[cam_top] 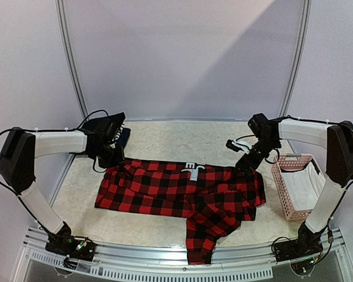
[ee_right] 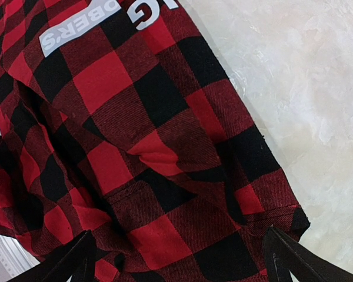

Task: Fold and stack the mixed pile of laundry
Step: Adjust the rectangle-folded shirt at the center of the board.

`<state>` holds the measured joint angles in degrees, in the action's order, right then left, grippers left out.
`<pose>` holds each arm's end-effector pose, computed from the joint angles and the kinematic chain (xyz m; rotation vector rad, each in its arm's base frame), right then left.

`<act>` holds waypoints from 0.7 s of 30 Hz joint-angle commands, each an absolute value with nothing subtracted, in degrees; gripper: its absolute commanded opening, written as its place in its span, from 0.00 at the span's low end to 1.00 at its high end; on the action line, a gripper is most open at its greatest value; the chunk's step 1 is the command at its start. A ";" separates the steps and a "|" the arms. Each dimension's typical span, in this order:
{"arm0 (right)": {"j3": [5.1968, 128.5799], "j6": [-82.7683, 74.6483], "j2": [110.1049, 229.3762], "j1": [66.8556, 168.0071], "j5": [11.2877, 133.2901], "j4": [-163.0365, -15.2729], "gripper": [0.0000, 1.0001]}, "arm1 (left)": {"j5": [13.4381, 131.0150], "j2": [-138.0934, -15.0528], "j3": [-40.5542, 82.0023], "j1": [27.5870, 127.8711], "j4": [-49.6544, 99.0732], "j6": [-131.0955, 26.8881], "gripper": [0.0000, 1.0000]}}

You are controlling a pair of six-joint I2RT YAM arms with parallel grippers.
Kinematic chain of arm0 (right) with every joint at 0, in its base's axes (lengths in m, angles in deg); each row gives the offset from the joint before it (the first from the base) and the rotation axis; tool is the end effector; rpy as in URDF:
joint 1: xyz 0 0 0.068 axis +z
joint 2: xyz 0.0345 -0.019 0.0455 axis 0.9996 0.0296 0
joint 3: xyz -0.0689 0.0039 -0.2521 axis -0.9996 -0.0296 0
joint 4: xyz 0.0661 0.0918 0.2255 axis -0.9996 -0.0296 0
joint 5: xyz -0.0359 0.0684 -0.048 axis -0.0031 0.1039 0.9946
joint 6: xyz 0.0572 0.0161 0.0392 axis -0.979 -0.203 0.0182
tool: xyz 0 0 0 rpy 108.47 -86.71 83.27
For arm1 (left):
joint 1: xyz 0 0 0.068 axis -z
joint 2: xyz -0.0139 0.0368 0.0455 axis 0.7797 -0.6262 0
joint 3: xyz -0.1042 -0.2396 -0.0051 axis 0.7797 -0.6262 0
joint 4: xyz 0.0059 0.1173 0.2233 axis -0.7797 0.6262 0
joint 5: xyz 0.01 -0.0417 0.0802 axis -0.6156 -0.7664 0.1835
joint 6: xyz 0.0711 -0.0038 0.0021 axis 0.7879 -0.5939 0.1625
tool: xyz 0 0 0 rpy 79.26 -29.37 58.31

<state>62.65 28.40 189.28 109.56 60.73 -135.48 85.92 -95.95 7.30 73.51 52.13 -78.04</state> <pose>0.3025 0.1384 0.1733 -1.1887 2.5928 0.4687 0.3075 -0.1200 0.1587 -0.3836 2.6251 -0.2286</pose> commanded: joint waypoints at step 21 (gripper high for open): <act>62.18 28.51 190.26 108.37 61.03 -134.00 0.99 | 89.74 -109.26 25.11 72.24 55.69 -69.41 0.00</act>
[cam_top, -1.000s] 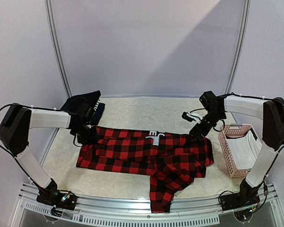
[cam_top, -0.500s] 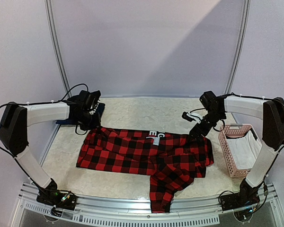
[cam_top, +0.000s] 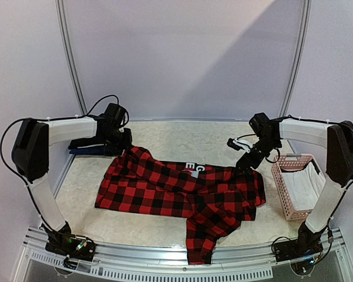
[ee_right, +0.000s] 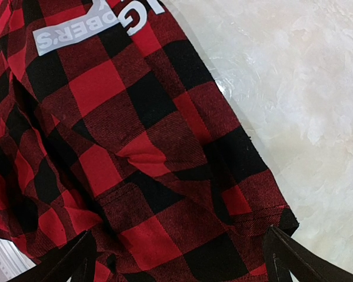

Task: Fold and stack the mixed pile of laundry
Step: Adjust the rectangle-folded shirt at the center of the board.

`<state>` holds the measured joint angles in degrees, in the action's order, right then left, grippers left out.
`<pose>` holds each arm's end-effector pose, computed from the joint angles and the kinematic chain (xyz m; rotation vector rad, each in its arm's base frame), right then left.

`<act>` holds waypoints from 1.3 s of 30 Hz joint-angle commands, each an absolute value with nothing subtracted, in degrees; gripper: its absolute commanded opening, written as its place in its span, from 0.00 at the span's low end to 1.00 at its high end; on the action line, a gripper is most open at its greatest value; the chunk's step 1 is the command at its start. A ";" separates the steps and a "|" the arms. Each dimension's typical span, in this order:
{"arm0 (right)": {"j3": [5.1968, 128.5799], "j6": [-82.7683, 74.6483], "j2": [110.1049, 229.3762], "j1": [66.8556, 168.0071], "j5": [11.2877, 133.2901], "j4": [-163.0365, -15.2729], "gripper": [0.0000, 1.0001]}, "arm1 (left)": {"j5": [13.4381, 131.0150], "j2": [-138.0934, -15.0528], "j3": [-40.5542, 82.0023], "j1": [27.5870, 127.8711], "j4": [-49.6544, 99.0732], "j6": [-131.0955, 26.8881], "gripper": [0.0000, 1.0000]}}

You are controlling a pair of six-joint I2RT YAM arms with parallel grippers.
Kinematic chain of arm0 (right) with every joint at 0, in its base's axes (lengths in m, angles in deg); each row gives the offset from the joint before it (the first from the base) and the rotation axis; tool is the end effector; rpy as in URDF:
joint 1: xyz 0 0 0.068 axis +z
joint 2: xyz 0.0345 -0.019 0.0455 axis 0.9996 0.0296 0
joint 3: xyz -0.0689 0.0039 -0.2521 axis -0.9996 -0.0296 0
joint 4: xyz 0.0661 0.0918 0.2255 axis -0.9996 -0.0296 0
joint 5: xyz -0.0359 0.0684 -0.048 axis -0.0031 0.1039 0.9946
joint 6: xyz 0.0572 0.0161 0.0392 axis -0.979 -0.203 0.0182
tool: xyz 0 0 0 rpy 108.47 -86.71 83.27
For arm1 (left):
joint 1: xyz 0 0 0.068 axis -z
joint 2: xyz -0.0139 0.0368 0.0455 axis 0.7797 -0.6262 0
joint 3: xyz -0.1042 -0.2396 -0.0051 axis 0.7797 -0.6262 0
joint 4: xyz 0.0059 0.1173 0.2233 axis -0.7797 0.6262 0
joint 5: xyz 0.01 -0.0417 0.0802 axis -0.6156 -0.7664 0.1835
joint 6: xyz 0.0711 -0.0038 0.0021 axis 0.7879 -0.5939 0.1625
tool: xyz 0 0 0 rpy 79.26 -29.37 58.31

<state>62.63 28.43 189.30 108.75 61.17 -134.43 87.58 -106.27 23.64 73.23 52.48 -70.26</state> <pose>0.3067 0.1345 0.1735 -1.1666 2.5842 0.4509 0.3680 -0.1408 0.1820 -0.2202 2.5342 -0.2009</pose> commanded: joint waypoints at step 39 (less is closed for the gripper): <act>68.82 27.54 196.15 108.39 54.40 -135.62 0.99 | 76.16 -110.85 17.10 68.08 54.37 -77.06 0.35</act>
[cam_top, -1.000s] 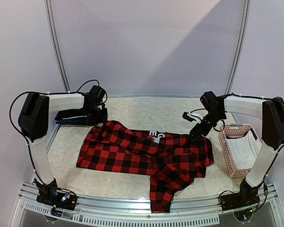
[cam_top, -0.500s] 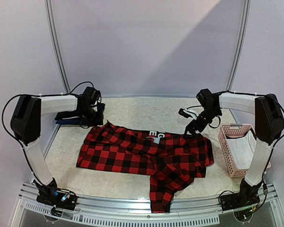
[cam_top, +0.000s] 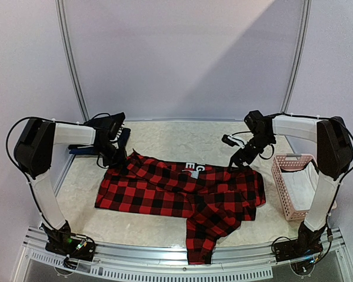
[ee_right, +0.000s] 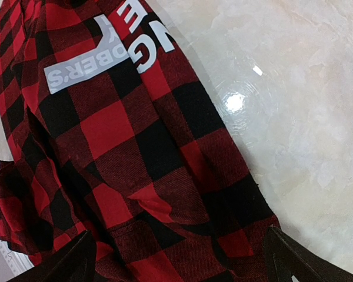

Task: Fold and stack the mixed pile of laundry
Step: Adjust the rectangle-folded shirt at the center of the board.

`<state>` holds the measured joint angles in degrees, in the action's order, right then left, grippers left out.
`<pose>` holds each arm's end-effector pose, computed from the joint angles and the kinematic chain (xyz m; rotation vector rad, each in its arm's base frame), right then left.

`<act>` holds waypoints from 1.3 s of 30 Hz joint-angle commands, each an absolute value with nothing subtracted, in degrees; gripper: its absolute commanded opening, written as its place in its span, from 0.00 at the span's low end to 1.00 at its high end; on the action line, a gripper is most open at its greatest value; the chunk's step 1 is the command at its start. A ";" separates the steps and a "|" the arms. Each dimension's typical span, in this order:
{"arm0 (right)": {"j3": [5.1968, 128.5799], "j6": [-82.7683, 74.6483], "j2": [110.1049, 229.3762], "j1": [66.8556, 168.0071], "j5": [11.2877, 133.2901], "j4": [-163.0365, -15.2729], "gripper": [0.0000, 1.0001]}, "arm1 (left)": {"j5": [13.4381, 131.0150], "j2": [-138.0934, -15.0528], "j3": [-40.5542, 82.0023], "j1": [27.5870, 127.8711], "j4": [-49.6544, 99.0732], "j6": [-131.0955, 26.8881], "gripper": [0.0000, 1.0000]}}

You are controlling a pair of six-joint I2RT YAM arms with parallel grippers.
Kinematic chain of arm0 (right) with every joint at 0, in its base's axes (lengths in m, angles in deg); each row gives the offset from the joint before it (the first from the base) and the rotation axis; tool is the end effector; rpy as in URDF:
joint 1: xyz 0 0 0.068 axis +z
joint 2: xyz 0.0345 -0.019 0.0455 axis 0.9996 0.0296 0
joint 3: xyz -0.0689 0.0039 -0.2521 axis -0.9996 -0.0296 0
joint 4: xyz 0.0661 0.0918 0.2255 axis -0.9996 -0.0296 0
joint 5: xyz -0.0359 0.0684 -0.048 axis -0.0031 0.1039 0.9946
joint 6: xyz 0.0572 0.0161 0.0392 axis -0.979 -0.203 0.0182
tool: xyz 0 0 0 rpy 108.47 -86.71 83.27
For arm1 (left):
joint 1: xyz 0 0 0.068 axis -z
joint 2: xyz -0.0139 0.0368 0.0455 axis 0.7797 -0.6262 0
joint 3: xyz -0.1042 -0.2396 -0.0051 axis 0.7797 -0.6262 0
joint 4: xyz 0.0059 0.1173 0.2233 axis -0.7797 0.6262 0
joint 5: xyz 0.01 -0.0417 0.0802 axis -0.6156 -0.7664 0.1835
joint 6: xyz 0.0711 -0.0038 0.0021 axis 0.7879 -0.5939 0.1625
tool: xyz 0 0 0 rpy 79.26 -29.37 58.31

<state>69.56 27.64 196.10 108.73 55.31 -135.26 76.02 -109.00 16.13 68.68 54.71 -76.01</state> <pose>0.3302 0.1491 0.1686 -1.1565 2.5723 0.6011 0.3467 -0.1137 0.1243 -0.4204 2.7834 -0.3405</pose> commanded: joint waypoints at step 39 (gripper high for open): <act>68.22 27.63 197.13 108.34 53.87 -135.44 0.99 | 82.58 -101.77 10.65 68.54 38.75 -80.37 0.00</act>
